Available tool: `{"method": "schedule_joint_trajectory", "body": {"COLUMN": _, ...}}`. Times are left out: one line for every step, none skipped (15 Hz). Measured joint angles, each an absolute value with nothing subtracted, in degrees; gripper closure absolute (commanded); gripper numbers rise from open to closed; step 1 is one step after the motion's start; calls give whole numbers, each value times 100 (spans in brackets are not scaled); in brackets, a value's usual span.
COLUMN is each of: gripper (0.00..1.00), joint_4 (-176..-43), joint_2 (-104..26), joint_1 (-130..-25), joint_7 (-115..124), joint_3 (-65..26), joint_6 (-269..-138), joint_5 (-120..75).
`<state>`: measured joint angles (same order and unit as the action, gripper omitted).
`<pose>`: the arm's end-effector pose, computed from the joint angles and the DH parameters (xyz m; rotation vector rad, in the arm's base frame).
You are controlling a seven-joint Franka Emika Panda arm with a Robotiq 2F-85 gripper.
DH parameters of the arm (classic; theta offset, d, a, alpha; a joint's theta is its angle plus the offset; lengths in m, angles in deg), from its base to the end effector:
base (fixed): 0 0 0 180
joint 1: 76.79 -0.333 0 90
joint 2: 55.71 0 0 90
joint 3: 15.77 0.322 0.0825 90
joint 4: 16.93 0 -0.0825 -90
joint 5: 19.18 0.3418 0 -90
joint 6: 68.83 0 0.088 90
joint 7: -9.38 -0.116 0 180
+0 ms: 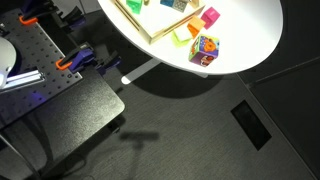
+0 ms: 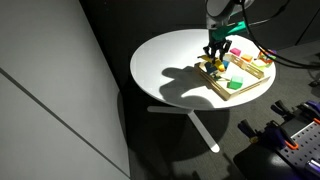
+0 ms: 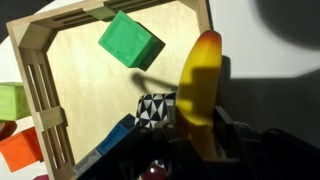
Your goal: Put the banana in the box
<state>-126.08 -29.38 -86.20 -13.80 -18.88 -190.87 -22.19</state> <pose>0.5706 0.0619 0.2663 2.9770 -0.3872 -0.3164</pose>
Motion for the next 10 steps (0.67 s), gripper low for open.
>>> {"method": "schedule_joint_trajectory", "body": {"gripper": 86, "joint_4": -12673, "joint_2": -2978, "joint_1": -8559, "joint_7": -1380, "joint_3": -1906, "joint_6": -19088, "joint_5": -2219}}
{"method": "schedule_joint_trajectory", "body": {"gripper": 86, "joint_4": -12734, "joint_2": -3023, "joint_1": -8502, "joint_7": -1380, "joint_3": -1923, "joint_6": -19088, "joint_5": -2219}}
{"method": "schedule_joint_trajectory", "body": {"gripper": 86, "joint_4": -12795, "joint_2": -3067, "joint_1": -8450, "joint_7": -1380, "joint_3": -1938, "joint_6": -19088, "joint_5": -2219}}
{"method": "schedule_joint_trajectory", "body": {"gripper": 86, "joint_4": -12851, "joint_2": -3103, "joint_1": -8401, "joint_7": -1380, "joint_3": -1950, "joint_6": -19088, "joint_5": -2219}}
{"method": "schedule_joint_trajectory", "body": {"gripper": 86, "joint_4": -12910, "joint_2": -3143, "joint_1": -8355, "joint_7": -1380, "joint_3": -1964, "joint_6": -19088, "joint_5": -2219}}
{"method": "schedule_joint_trajectory", "body": {"gripper": 86, "joint_4": -12972, "joint_2": -3179, "joint_1": -8312, "joint_7": -1380, "joint_3": -1977, "joint_6": -19088, "joint_5": -2219}}
{"method": "schedule_joint_trajectory", "body": {"gripper": 86, "joint_4": -13031, "joint_2": -3209, "joint_1": -8269, "joint_7": -1380, "joint_3": -1990, "joint_6": -19088, "joint_5": -2219}}
{"method": "schedule_joint_trajectory", "body": {"gripper": 86, "joint_4": -13090, "joint_2": -3235, "joint_1": -8229, "joint_7": -1380, "joint_3": -2007, "joint_6": -19089, "joint_5": -2219}}
{"method": "schedule_joint_trajectory", "body": {"gripper": 86, "joint_4": -13140, "joint_2": -3250, "joint_1": -8192, "joint_7": -1380, "joint_3": -2022, "joint_6": -19089, "joint_5": -2219}}
{"method": "schedule_joint_trajectory", "body": {"gripper": 86, "joint_4": -13192, "joint_2": -3269, "joint_1": -8159, "joint_7": -1380, "joint_3": -2036, "joint_6": -19089, "joint_5": -2219}}
